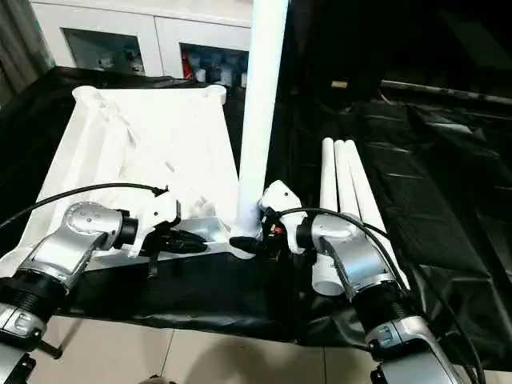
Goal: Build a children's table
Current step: Rotate leg to tighten
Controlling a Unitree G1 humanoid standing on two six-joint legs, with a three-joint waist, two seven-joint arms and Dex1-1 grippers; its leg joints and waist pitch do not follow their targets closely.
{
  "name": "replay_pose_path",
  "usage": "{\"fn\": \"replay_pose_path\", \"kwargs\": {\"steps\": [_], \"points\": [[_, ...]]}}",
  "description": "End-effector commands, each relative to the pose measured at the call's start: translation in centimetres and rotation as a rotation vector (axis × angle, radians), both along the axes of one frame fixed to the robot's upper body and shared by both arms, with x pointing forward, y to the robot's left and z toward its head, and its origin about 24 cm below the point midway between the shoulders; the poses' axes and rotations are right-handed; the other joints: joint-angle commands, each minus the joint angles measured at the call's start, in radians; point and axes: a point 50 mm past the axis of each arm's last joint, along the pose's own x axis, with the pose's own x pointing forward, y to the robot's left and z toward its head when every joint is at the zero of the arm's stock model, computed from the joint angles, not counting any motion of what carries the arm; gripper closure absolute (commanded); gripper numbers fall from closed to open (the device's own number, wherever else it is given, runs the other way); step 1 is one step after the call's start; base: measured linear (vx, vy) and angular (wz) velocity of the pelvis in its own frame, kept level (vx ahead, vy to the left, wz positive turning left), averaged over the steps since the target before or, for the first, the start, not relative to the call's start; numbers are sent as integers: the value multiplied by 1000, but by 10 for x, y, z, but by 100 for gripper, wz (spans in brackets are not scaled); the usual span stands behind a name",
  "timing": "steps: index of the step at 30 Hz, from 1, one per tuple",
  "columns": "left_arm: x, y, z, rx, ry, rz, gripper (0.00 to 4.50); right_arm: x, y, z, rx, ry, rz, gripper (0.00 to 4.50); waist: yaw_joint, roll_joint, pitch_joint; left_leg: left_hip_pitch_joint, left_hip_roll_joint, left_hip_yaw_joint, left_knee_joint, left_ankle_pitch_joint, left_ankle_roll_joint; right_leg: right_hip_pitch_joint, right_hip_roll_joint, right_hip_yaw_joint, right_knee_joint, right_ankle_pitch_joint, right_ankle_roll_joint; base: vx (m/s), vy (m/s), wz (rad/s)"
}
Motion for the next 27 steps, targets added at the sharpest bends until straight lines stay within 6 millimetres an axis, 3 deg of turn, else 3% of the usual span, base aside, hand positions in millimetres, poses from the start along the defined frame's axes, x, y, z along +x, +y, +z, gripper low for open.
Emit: {"fn": "replay_pose_path", "kwargs": {"steps": [1,5,11,13,15,16,18,20,21,23,24,25,26,27], "points": [[-5,-6,-3,4,18,-44,450,-1,-2,2,5,6,5,119,-2,3,-62,20,26,-8,-59,-171,8,50,-68,40,-58,-64,-213,0,0,0],[-5,-6,-3,2,22,-44,450,-2,-1,1,9,15,9,164,-2,4,-64,18,25,-7,-56,-137,24,51,-65,38,-51,1,-227,0,0,0],[-2,-6,-8,12,19,15,450,1,-1,-9,31,39,-97,173,-3,3,-62,19,25,-7,-57,-157,17,49,-67,39,-56,-44,-222,0,0,0],[3,-8,-10,15,8,74,450,4,-1,-15,24,40,-180,174,-8,3,-58,20,24,-7,-60,-184,1,46,-68,39,-62,-93,-217,0,0,0],[13,-13,-13,21,-12,195,450,9,-1,-28,18,63,-346,175,-14,4,-53,27,23,-10,-65,-250,-30,40,-71,40,-76,-228,-194,0,0,0],[18,-17,-15,24,-22,258,450,11,2,-33,34,76,-426,175,-17,4,-53,28,22,-10,-65,-260,-35,37,-71,42,-78,-254,-189,0,0,0],[24,-25,-18,25,-28,341,450,15,8,-40,55,98,-569,175,-17,-4,-52,29,24,-17,-69,-284,-50,39,-74,40,-88,-341,-155,0,0,0],[29,-36,-20,29,-30,410,450,18,13,-47,44,110,-724,175,-19,6,-50,33,24,-17,-72,-295,-57,29,-75,42,-91,-354,-149,0,0,0],[30,-43,-22,36,-33,428,450,19,18,-50,41,123,-787,175,-21,2,-51,31,22,-20,-73,-308,-60,34,-74,39,-93,-373,-140,0,0,0],[29,-50,-23,39,-33,429,450,20,24,-51,42,120,-823,175,-22,1,-51,29,20,-20,-74,-320,-56,33,-73,38,-97,-382,-125,0,0,0],[29,-50,-23,39,-33,429,450,20,24,-51,42,120,-823,175,-24,5,-50,35,21,-19,-73,-343,-56,25,-72,40,-100,-387,-124,0,0,0],[28,-60,-24,44,-35,410,450,21,37,-50,53,111,-814,175,-24,6,-49,36,21,-20,-73,-355,-55,25,-72,39,-101,-394,-123,0,0,0],[28,-61,-24,44,-35,409,450,21,37,-50,53,111,-814,175,-28,4,-50,33,19,-23,-74,-365,-56,28,-74,38,-102,-413,-121,0,0,0],[28,-62,-24,46,-36,403,450,22,42,-47,81,106,-792,140,-29,6,-51,37,21,-22,-75,-376,-53,25,-73,38,-104,-412,-117,0,0,0]]}}
